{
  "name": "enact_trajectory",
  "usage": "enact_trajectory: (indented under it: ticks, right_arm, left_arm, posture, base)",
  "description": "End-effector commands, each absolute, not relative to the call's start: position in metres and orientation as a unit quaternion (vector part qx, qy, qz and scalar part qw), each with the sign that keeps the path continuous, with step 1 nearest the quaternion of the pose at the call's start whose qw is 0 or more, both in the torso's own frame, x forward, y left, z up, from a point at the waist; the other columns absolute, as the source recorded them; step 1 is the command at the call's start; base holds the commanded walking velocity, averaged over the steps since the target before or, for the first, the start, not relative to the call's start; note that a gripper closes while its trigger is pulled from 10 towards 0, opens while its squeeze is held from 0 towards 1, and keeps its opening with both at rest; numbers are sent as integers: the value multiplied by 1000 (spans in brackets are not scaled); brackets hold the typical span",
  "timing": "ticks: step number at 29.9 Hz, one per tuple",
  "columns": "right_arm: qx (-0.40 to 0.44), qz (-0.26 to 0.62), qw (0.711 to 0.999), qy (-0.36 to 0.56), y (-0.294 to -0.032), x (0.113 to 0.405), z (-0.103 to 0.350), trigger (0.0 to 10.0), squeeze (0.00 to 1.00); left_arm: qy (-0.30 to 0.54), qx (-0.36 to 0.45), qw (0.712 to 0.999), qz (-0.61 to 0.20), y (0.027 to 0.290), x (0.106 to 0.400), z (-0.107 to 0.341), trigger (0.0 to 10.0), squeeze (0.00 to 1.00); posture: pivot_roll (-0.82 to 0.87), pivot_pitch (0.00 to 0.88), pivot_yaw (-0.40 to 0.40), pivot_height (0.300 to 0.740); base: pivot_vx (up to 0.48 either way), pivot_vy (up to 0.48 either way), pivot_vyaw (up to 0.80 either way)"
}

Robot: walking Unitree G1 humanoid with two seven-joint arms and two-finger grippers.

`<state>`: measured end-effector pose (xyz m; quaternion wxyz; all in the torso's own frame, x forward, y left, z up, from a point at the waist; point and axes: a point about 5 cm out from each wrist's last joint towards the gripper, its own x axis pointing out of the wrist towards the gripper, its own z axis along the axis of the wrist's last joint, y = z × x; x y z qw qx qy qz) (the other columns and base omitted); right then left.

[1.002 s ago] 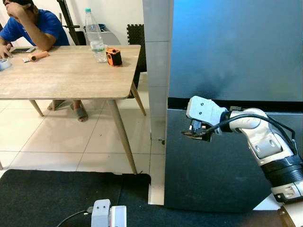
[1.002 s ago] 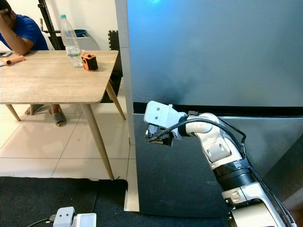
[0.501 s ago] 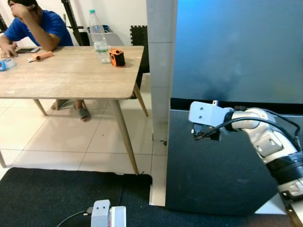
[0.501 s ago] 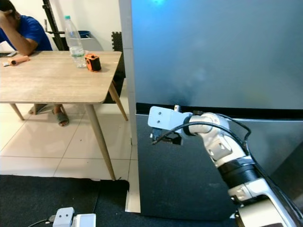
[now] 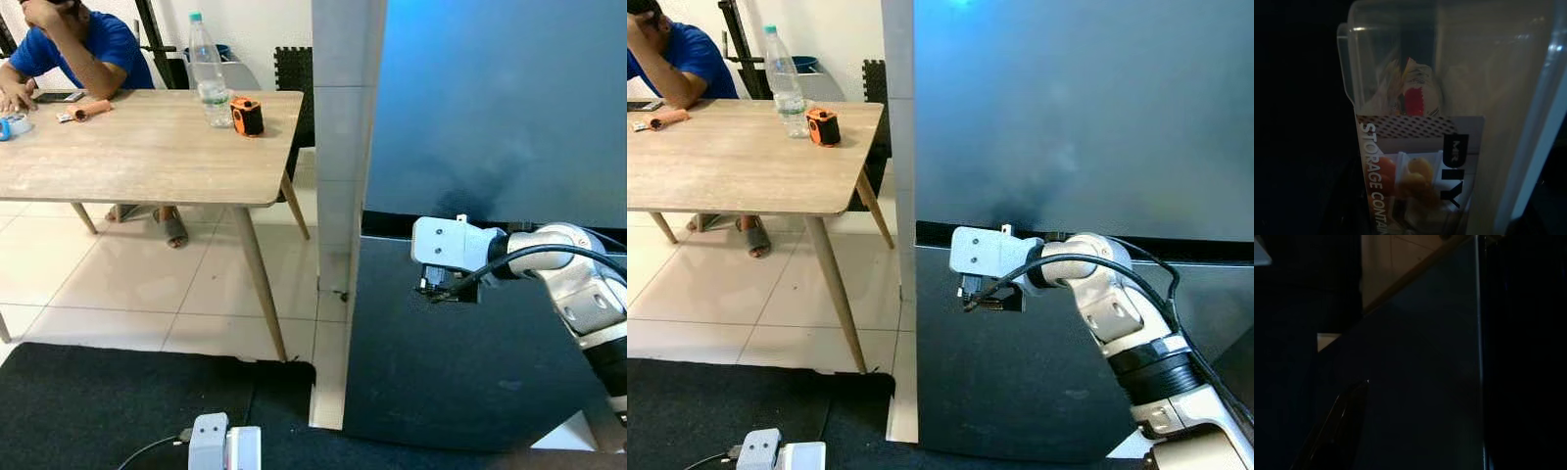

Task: Restocking fridge

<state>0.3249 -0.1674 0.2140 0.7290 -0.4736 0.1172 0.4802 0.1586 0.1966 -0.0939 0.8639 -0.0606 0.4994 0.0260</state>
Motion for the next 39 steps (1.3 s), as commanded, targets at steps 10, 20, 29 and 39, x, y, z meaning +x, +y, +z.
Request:
enact_trajectory:
  ticks: [10,20,29,39]
  right_arm:
    - [-354,660,660,58,-134,284,213,10000,0]
    - [-214,725,643,-123,-116,262,268,10000,0]
    - [-252,639,720,-100,-114,294,263,10000,0]
    - [-125,648,720,-215,-114,285,290,0,0]
  left_arm:
    - [497,-67,865,33,197,159,-94,10000,0]
    - [497,-67,865,34,198,159,-94,10000,0]
    - [498,-69,864,34,197,158,-94,10000,0]
    - [503,-72,860,38,196,156,-95,10000,0]
  posture:
    - [-60,0,0,740]
    - [-60,0,2,740]
    - [-58,0,3,740]
    - [-57,0,1,740]
  base:
    - [0,0,0]
    - [0,0,0]
    - [0,0,0]
    - [0,0,0]
